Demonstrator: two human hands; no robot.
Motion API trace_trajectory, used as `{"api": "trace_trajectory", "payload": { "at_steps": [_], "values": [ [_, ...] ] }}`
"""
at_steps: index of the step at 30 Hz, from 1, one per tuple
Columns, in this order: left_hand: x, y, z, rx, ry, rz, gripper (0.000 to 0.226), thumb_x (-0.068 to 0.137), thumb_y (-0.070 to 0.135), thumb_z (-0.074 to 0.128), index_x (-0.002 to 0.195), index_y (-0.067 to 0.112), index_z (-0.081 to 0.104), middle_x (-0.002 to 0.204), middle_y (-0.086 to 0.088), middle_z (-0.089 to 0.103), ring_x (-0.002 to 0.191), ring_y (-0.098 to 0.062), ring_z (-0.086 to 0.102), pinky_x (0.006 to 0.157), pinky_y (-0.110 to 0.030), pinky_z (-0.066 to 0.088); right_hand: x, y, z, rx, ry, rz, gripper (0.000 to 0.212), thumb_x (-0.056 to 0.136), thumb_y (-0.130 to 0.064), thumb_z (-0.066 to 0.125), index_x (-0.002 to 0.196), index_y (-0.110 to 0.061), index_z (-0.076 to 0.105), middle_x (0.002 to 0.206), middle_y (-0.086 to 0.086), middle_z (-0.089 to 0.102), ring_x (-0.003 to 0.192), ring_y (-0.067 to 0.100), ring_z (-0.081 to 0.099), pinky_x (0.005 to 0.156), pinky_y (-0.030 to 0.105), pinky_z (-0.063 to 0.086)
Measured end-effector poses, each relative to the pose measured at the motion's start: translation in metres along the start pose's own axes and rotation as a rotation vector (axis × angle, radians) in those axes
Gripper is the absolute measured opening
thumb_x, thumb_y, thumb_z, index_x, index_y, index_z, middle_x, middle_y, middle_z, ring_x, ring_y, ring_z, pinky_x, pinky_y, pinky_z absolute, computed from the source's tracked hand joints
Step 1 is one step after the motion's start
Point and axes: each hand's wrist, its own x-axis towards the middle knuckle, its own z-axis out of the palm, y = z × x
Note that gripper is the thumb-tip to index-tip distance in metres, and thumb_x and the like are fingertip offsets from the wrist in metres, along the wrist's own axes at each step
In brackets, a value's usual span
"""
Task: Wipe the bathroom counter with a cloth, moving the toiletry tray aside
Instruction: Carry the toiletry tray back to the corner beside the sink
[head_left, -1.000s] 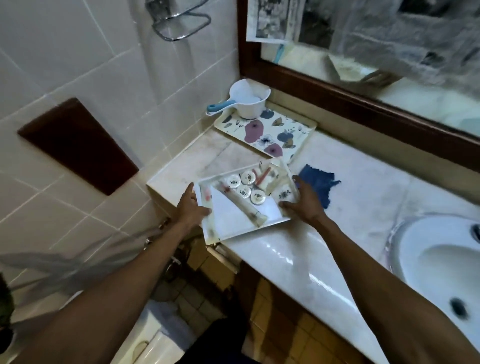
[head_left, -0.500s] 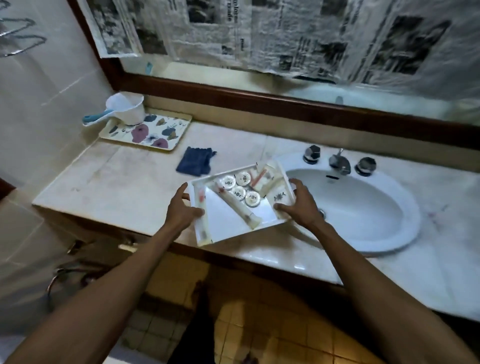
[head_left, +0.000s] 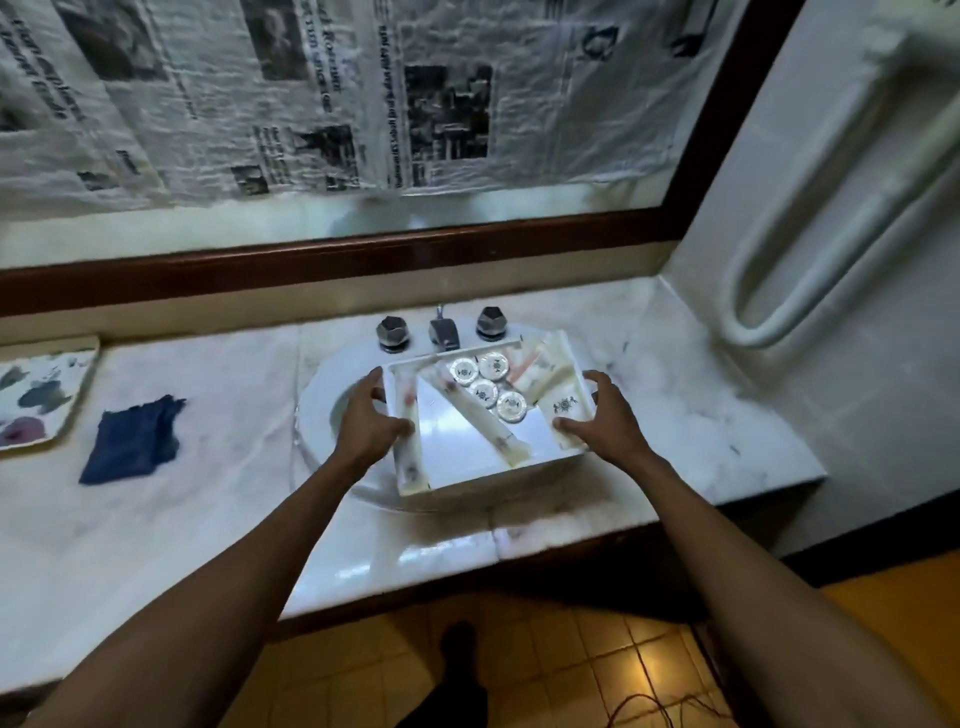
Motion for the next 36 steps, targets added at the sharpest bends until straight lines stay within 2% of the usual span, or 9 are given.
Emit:
{"api": "trace_trajectory", "payload": {
  "at_steps": [8, 12, 17, 20, 23, 25, 30, 33, 36],
  "values": [
    [0.086, 0.088, 0.1, -0.007, -0.209, 0.077, 0.085, 0.074, -0.004, 0.077, 0.146, 0.023, 0.041, 0.116, 0.0, 0.059, 0.106, -0.026, 0.06, 0.076, -0.031, 0.052, 0.069, 0.046, -0.083, -0.022, 0.132, 0.167, 0.088, 0.068, -0.037, 0.087, 0.14, -0.022, 0.039, 0.134, 0.013, 0.052, 0.121, 0.029, 0.052, 0.101, 0.043, 0.045],
    [0.125, 0.121, 0.137, 0.038, -0.242, 0.113, 0.065, 0.074, -0.008, 0.072, 0.119, 0.032, 0.047, 0.09, 0.012, 0.056, 0.093, -0.025, 0.058, 0.082, -0.036, 0.053, 0.103, 0.06, -0.105, -0.026, 0.177, 0.22, 0.088, 0.07, -0.037, 0.087, 0.142, -0.02, 0.039, 0.138, 0.014, 0.049, 0.124, 0.031, 0.052, 0.103, 0.043, 0.044],
    [0.162, 0.144, 0.174, 0.064, -0.254, 0.075, 0.079, 0.076, 0.01, 0.073, 0.149, 0.015, 0.042, 0.11, -0.006, 0.06, 0.098, -0.026, 0.058, 0.091, -0.04, 0.053, 0.139, 0.075, -0.12, -0.001, 0.198, 0.288, 0.094, 0.072, -0.05, 0.082, 0.147, -0.014, 0.038, 0.142, 0.013, 0.045, 0.132, 0.029, 0.047, 0.108, 0.038, 0.039],
    [0.183, 0.151, 0.198, 0.081, -0.233, 0.028, 0.087, 0.072, 0.026, 0.073, 0.152, 0.019, 0.039, 0.108, -0.002, 0.059, 0.101, -0.026, 0.061, 0.085, -0.035, 0.053, 0.159, 0.081, -0.127, 0.023, 0.131, 0.326, 0.112, 0.061, -0.055, 0.087, 0.15, -0.012, 0.033, 0.145, 0.013, 0.04, 0.138, 0.027, 0.04, 0.113, 0.039, 0.035],
    [0.207, 0.153, 0.223, 0.096, -0.226, -0.019, 0.077, 0.084, 0.015, 0.072, 0.152, 0.019, 0.038, 0.112, 0.0, 0.056, 0.097, -0.019, 0.055, 0.062, -0.019, 0.036, 0.187, 0.093, -0.134, -0.036, 0.07, 0.308, 0.12, 0.042, -0.071, 0.085, 0.14, -0.017, 0.043, 0.13, 0.011, 0.046, 0.128, 0.028, 0.047, 0.108, 0.041, 0.041],
    [0.222, 0.158, 0.237, 0.106, -0.225, -0.053, 0.074, 0.085, 0.015, 0.072, 0.151, 0.021, 0.04, 0.115, -0.001, 0.057, 0.098, -0.02, 0.054, 0.068, -0.023, 0.035, 0.208, 0.104, -0.139, -0.057, 0.021, 0.299, 0.125, 0.034, -0.076, 0.081, 0.138, -0.018, 0.043, 0.126, 0.009, 0.046, 0.124, 0.026, 0.049, 0.107, 0.041, 0.043],
    [0.258, 0.167, 0.268, 0.076, -0.165, -0.159, 0.055, 0.077, 0.021, 0.074, 0.13, 0.019, 0.059, 0.09, 0.0, 0.062, 0.097, -0.03, 0.065, 0.088, -0.042, 0.054, 0.266, 0.122, -0.152, -0.063, -0.121, 0.283, 0.122, 0.053, -0.049, 0.093, 0.149, -0.015, 0.027, 0.141, 0.009, 0.035, 0.135, 0.023, 0.038, 0.099, 0.023, 0.03],
    [0.277, 0.169, 0.285, 0.055, -0.14, -0.194, 0.045, 0.068, 0.032, 0.071, 0.111, 0.019, 0.066, 0.098, -0.01, 0.069, 0.093, -0.033, 0.067, 0.081, -0.046, 0.057, 0.298, 0.133, -0.156, -0.103, -0.166, 0.294, 0.131, 0.047, -0.054, 0.094, 0.15, -0.014, 0.024, 0.141, 0.01, 0.035, 0.136, 0.024, 0.037, 0.106, 0.027, 0.034],
    [0.286, 0.169, 0.3, 0.035, -0.112, -0.225, 0.041, 0.078, 0.026, 0.073, 0.116, 0.015, 0.064, 0.105, -0.013, 0.069, 0.09, -0.031, 0.065, 0.082, -0.046, 0.056, 0.32, 0.14, -0.156, -0.18, -0.209, 0.293, 0.135, 0.037, -0.055, 0.096, 0.146, -0.013, 0.027, 0.134, 0.011, 0.036, 0.133, 0.027, 0.039, 0.11, 0.035, 0.038]
  ]
}}
